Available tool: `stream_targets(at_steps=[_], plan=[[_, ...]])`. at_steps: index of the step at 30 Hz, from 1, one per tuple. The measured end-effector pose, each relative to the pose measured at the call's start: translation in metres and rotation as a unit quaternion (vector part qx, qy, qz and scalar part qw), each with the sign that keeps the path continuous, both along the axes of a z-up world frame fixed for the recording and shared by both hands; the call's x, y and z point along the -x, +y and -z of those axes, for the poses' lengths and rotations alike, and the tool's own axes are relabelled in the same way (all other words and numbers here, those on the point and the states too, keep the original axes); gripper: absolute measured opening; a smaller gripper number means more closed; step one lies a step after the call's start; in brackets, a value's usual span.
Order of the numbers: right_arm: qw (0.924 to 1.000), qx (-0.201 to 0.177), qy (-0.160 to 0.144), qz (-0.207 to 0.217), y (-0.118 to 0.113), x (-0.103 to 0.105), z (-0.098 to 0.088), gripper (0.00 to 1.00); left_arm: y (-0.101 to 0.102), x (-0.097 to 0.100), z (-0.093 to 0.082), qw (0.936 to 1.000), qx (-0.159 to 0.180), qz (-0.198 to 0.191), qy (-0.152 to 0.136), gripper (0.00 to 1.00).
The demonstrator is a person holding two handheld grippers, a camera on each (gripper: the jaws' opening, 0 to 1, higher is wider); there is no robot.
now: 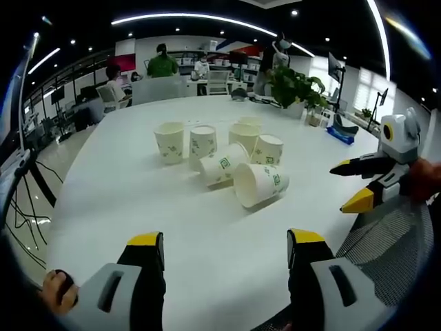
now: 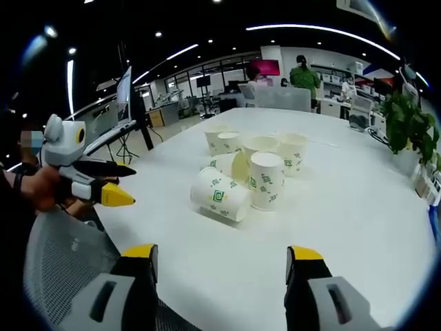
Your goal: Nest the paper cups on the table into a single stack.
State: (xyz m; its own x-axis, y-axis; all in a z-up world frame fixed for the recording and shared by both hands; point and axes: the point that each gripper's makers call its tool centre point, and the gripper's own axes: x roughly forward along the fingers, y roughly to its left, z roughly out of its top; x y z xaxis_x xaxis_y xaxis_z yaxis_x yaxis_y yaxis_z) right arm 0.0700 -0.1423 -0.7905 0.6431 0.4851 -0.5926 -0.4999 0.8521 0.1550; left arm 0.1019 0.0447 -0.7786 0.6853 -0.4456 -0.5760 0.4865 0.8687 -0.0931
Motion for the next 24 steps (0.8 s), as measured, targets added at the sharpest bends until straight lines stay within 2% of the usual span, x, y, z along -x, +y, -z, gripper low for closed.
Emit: stream_targets(at_steps=[6, 14, 18, 24], plan=[[1.0000, -0.001, -0.001, 0.001, -0.001, -0.001, 0.001, 0.75, -0.005, 0.002, -0.001, 0.9999, 0.007, 0.008, 0.003, 0.72], [0.9999, -0.001, -0.009, 0.010, -0.005, -0.003, -0.003, 0.75, -0.026, 0.008, 0.003, 0.9982, 0.026, 0.049, 0.025, 0.71], [0.9999, -0.002, -0.011, 0.011, -0.005, -0.004, -0.004, 0.75, -0.038, 0.004, 0.003, 0.9968, 0.034, 0.064, 0.033, 0.71], [0.9999, 0.000, -0.014, 0.004, -0.003, -0.004, -0.004, 0.75, -0.060, -0.012, 0.004, 0.9938, 0.049, 0.090, 0.044, 0.70]])
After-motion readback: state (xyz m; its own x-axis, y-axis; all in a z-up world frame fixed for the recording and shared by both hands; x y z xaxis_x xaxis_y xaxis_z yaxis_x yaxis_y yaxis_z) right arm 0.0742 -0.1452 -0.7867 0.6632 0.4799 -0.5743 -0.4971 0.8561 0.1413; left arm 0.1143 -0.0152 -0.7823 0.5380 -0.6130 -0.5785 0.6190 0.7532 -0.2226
